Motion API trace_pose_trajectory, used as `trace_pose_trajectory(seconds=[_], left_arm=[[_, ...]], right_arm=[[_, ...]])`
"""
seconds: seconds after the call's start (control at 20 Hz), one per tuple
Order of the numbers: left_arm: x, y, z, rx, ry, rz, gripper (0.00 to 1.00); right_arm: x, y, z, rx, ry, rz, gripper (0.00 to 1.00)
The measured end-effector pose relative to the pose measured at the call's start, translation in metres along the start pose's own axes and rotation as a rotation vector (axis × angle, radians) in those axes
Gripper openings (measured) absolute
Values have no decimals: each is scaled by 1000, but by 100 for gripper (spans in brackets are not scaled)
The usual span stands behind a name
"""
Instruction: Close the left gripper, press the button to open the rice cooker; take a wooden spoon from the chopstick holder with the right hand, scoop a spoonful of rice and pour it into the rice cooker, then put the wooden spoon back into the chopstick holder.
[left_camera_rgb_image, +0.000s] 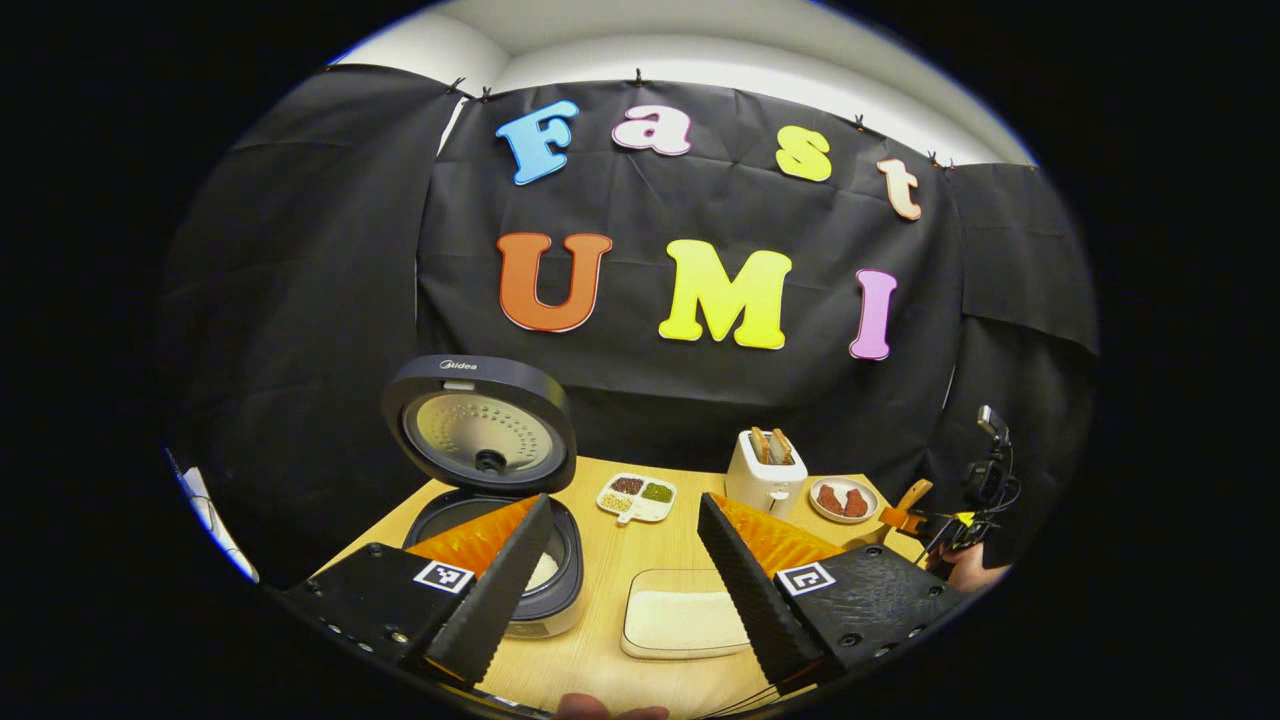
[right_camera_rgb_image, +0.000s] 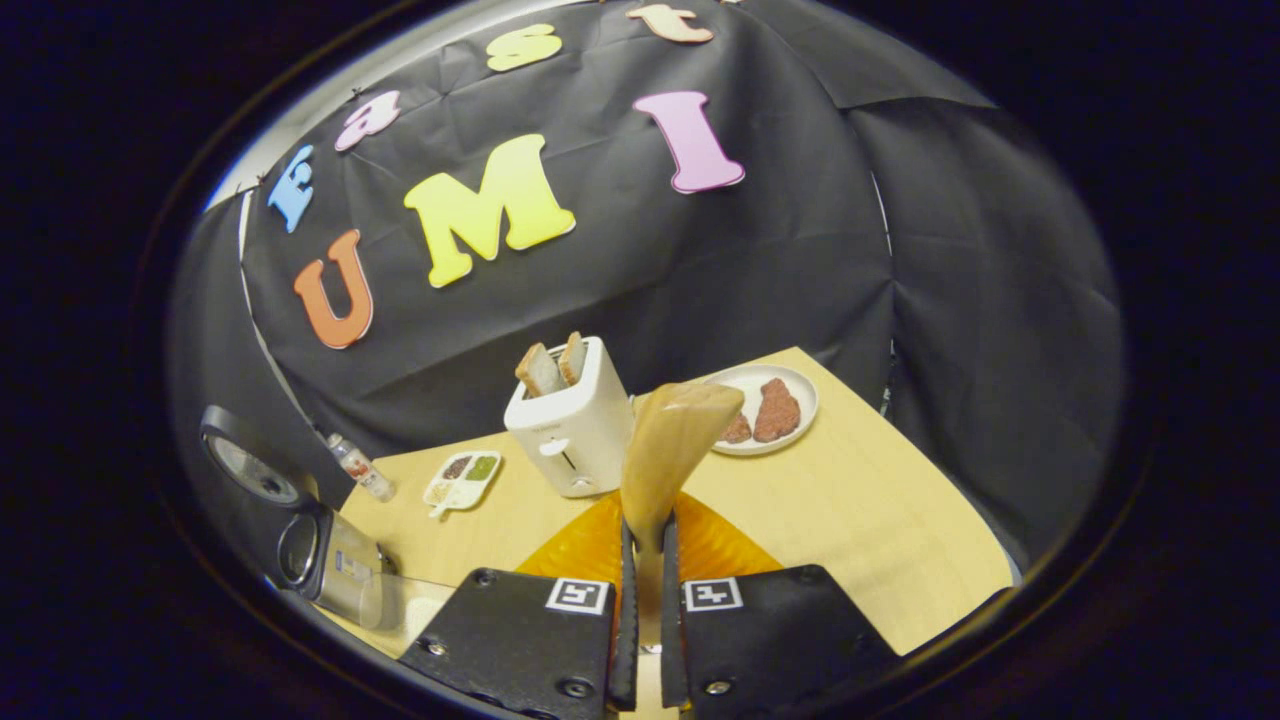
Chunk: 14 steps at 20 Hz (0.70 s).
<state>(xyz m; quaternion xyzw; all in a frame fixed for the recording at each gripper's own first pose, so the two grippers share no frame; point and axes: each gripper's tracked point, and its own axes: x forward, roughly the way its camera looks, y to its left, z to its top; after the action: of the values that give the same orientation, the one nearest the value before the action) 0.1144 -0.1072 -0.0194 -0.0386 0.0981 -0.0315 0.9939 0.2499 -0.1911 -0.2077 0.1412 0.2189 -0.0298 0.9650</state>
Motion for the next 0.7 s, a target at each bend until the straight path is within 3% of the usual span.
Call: trace_pose_trajectory(seconds=[0.2, 0.5, 0.6, 0.7], left_arm=[[-3, 2, -1, 16, 16, 22, 95], [-9, 14, 9, 33, 1, 56, 95], [-9, 19, 16, 36, -14, 62, 95], [-9, 25, 22, 35, -30, 68, 95]], right_arm=[[17, -1, -19, -40, -8, 4, 14], [19, 2, -34, 0, -2, 30, 18], [13, 6, -23, -9, -27, 49, 24], [1, 6, -10, -35, -60, 50, 36]])
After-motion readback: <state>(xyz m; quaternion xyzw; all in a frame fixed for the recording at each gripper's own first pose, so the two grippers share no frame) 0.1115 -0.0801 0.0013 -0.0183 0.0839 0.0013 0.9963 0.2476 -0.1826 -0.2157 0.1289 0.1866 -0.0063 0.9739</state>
